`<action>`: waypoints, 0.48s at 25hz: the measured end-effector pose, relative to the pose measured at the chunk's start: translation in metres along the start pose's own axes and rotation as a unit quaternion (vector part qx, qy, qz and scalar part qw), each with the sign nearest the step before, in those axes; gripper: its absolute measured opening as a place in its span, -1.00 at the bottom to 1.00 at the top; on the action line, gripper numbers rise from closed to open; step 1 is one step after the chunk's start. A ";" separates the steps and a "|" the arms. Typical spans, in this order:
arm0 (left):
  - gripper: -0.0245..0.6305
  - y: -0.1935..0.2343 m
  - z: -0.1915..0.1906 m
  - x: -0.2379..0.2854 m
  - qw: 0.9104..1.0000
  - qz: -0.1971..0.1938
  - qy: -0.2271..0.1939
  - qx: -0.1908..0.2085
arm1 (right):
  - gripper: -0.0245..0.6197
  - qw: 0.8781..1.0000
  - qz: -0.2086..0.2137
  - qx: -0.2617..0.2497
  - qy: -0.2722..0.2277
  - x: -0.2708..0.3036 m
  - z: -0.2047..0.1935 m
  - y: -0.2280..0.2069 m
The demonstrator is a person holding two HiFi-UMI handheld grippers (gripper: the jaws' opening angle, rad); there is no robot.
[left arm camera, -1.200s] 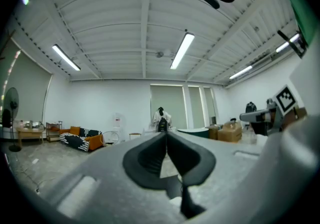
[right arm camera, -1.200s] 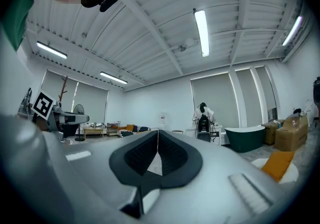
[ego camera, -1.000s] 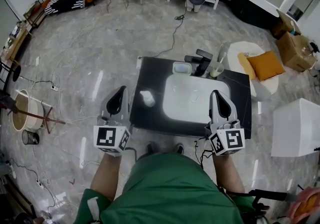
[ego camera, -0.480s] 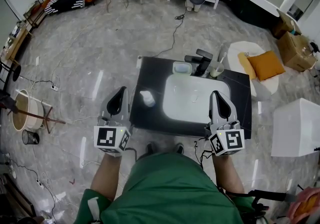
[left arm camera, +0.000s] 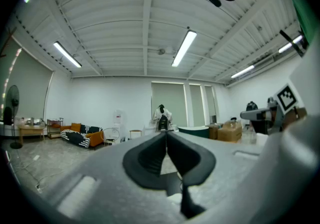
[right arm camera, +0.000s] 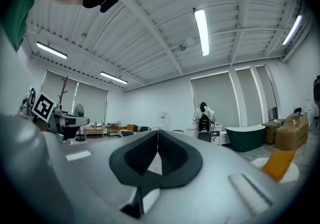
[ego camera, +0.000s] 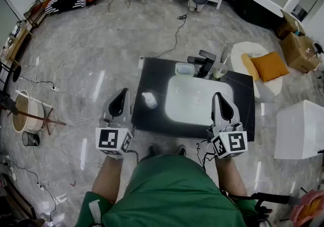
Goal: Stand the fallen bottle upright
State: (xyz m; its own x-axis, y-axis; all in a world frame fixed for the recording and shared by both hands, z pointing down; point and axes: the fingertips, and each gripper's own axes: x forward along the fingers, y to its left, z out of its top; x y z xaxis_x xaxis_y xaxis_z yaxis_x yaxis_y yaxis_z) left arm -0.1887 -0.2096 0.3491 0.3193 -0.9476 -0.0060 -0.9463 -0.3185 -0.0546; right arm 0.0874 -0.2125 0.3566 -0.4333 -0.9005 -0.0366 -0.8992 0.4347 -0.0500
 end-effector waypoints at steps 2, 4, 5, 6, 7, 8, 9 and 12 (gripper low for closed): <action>-0.92 0.000 -0.001 0.001 1.000 0.000 0.001 0.000 | -0.91 1.000 0.002 0.001 0.000 0.000 0.000 0.000; -0.92 0.000 -0.002 0.001 1.000 0.000 0.002 0.000 | -0.91 1.000 0.002 0.002 -0.001 0.001 0.000 0.000; -0.92 0.000 -0.002 0.001 1.000 0.000 0.002 0.000 | -0.91 1.000 0.003 0.002 -0.003 0.001 0.000 0.000; -0.92 0.000 -0.003 0.001 1.000 0.000 0.003 -0.001 | -0.91 1.000 0.004 0.001 -0.004 0.001 0.000 0.000; -0.92 0.001 -0.003 0.002 1.000 0.000 0.003 -0.001 | -0.91 1.000 0.005 0.001 -0.005 0.001 0.000 0.000; -0.92 0.001 -0.003 0.002 1.000 0.001 0.004 -0.001 | -0.91 1.000 0.005 0.000 -0.006 0.001 0.000 0.000; -0.92 0.002 -0.004 0.002 1.000 0.000 0.005 0.000 | -0.91 1.000 0.005 0.000 -0.006 0.002 -0.001 0.000; -0.92 0.003 -0.005 0.004 1.000 -0.001 0.007 -0.001 | -0.91 1.000 0.002 0.004 -0.001 0.004 0.001 0.001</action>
State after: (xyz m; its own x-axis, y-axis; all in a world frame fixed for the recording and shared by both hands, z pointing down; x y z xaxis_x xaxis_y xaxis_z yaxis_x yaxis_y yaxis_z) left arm -0.1906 -0.2145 0.3539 0.3196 -0.9475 0.0087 -0.9461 -0.3196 -0.0528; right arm 0.0851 -0.2156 0.3552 -0.4364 -0.8989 -0.0379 -0.8971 0.4380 -0.0575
